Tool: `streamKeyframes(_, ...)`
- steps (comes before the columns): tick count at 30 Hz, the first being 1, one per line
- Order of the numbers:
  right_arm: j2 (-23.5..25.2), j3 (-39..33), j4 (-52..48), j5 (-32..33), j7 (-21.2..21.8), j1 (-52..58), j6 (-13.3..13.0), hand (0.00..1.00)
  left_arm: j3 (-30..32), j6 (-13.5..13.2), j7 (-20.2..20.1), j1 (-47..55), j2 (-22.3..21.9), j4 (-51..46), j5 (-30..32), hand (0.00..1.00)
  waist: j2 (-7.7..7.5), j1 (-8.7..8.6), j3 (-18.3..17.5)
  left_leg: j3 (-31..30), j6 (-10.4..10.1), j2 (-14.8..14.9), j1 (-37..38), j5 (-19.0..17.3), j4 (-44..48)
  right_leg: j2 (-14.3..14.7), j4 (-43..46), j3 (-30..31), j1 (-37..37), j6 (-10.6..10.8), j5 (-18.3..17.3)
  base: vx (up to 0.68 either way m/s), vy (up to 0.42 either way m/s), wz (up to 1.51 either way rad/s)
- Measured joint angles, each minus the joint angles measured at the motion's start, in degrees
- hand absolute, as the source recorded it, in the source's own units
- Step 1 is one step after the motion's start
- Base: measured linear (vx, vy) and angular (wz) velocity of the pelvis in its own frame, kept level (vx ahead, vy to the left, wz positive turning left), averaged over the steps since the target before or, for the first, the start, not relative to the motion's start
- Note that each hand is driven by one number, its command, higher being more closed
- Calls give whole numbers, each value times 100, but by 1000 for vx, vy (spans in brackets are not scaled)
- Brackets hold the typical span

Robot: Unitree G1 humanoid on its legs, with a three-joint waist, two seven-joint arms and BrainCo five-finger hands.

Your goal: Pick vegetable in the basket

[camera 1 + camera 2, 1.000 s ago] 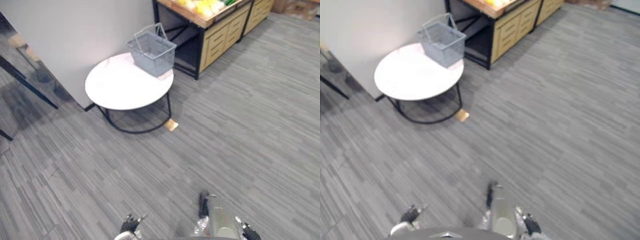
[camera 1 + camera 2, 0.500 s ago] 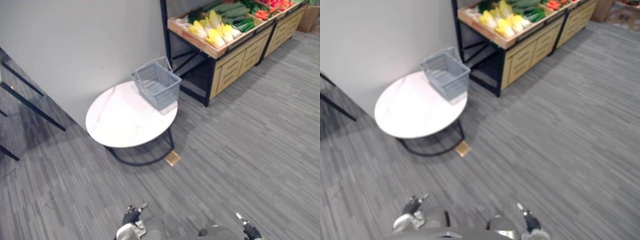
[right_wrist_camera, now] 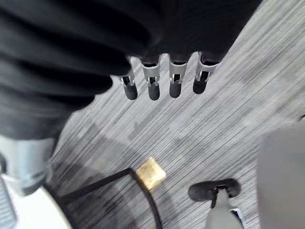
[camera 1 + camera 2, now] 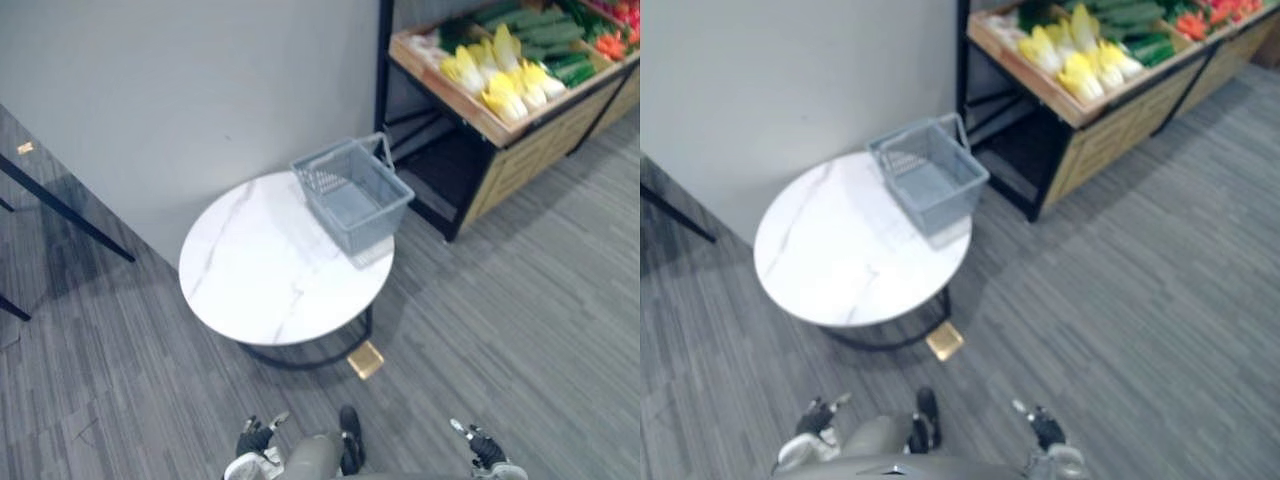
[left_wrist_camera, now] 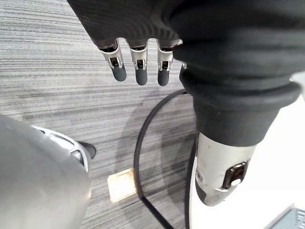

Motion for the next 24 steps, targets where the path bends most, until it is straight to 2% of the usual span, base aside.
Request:
streamKeyframes(1,-16,20,-20,-5,20,-13,-54,0,-189,55,-7,7,119,91,1,0,12,-44,11,-118,-80,-17,360,-169,-69,-36,1240,-2,-518,108,64,390,133,23)
streamKeyframes(2,-28,22,-58,7,13,-9,-82,0,-388,108,-10,13,231,195,0,0,43,-76,48,-186,-127,-27,752,-237,-160,-134,2090,-193,-945,-51,-63,384,111,24)
streamKeyframes(3,-29,20,-71,34,-3,-10,-97,0,-481,114,-10,18,281,219,1,0,26,-110,61,-245,-150,-34,961,-268,-225,-186,2315,-323,-1096,-172,-176,356,60,40)
streamKeyframes(4,-28,24,-73,48,-42,-10,-126,0,-577,111,-14,38,328,263,0,0,-9,-196,63,-375,-200,-39,1286,-306,-358,-276,2404,-600,-1354,-364,-513,336,4,58)
streamKeyframes(5,-40,20,-121,57,-50,-18,-131,0,-575,108,-9,27,311,298,-7,0,-13,-243,67,-541,-210,-36,1519,-312,-487,-351,2093,-837,-1604,-538,-845,319,-21,69)
streamKeyframes(6,-48,20,-127,58,-52,-25,-132,0,-573,109,-9,20,300,316,-9,0,-13,-271,67,-641,-219,-34,1583,-317,-526,-396,1808,-952,-1690,-579,-962,307,-68,82)
streamKeyframes(7,-71,33,-121,61,-47,-111,-134,0,-570,105,-5,17,281,317,-19,0,-9,-304,70,-876,-275,-23,1683,-351,-575,-451,1042,-1065,-1780,-657,-1092,291,-115,93)
streamKeyframes(8,-101,125,-108,62,-45,-136,-124,0,-567,104,7,13,271,312,-42,0,-4,-309,73,-1092,-396,19,1732,-428,-568,-453,1,-1052,-1726,-667,-1097,288,-142,92)
streamKeyframes(9,-109,195,-106,62,-45,-143,-122,0,-566,101,7,14,268,305,-58,0,-3,-302,72,-1198,-486,37,1730,-490,-565,-448,-597,-1015,-1686,-645,-1081,275,-189,85)
streamKeyframes(10,-108,255,-103,26,-48,-200,-80,0,-548,96,6,1,256,292,-61,0,-5,-262,82,-1356,-566,86,1730,-598,-532,-443,-1668,-877,-1597,-610,-1020,276,-258,57)
streamKeyframes(12,-37,377,-164,26,-55,-224,-80,0,-434,85,39,-42,184,222,-63,0,68,-173,130,-1490,-665,297,1728,-821,-340,-410,-2683,-708,-1635,-513,-943,343,-369,35)
streamKeyframes(13,16,495,-309,8,-44,-185,-104,0,-323,48,60,-12,121,200,-69,0,153,-168,187,-1580,-762,502,1739,-1026,-172,-355,-3119,-551,-1658,-374,-858,332,-416,20)
streamKeyframes(15,56,585,-504,-16,-15,-89,-210,0,-218,42,65,46,106,202,-70,0,140,-186,216,-1767,-1012,740,1771,-1301,-8,-325,-3469,-241,-1675,-211,-762,365,-531,38)
streamKeyframes(16,28,644,-504,-3,17,-142,-213,0,-203,40,93,60,88,206,-70,0,165,-177,225,-1928,-1202,940,1820,-1459,50,-263,-3281,-301,-1707,-118,-248,373,-529,57)
streamKeyframes(17,-24,673,-490,101,58,-205,-207,0,-187,42,99,54,96,226,-68,0,146,-217,208,-2028,-1249,1089,1846,-1485,17,-158,-3122,-377,-1710,-142,-112,414,-516,80)
streamKeyframes(18,-111,698,-372,238,77,-320,-192,0,-124,32,95,51,-51,264,-70,0,362,-225,184,-2168,-1357,1296,1853,-1351,47,-21,-2786,-619,-1739,-196,-125,409,-479,82)
streamKeyframes(19,-210,718,-156,254,49,-444,-184,0,-27,-6,102,53,-175,259,-138,0,447,-190,198,-2204,-1406,1443,1818,-1166,74,74,-2604,-769,-1738,-471,-305,475,-536,83)
streamKeyframes(20,-319,884,36,271,44,-573,-158,0,7,-14,116,57,-278,260,-253,0,513,-120,159,-2260,-1407,1545,1676,-907,189,143,-2532,-947,-1714,-616,-402,381,-430,57)
streamKeyframes(21,-363,986,51,270,55,-605,-151,0,5,-13,122,54,-296,254,-259,0,568,-104,131,-2358,-1402,1582,1533,-773,321,156,-2522,-1071,-1681,-674,-441,380,-403,75)
streamKeyframes(23,-369,1128,57,226,53,-588,-144,0,0,-14,175,26,-308,241,-308,0,565,-127,180,-2472,-1403,1620,1122,-182,948,123,-2643,-1484,-1306,-886,-570,309,-334,103)
streamKeyframes(24,-356,1143,56,223,55,-494,-148,0,-18,-18,202,11,-289,210,-311,0,506,-139,220,-2264,-1419,1661,1002,216,1270,78,-2821,-1669,-947,-922,-592,319,-356,104)
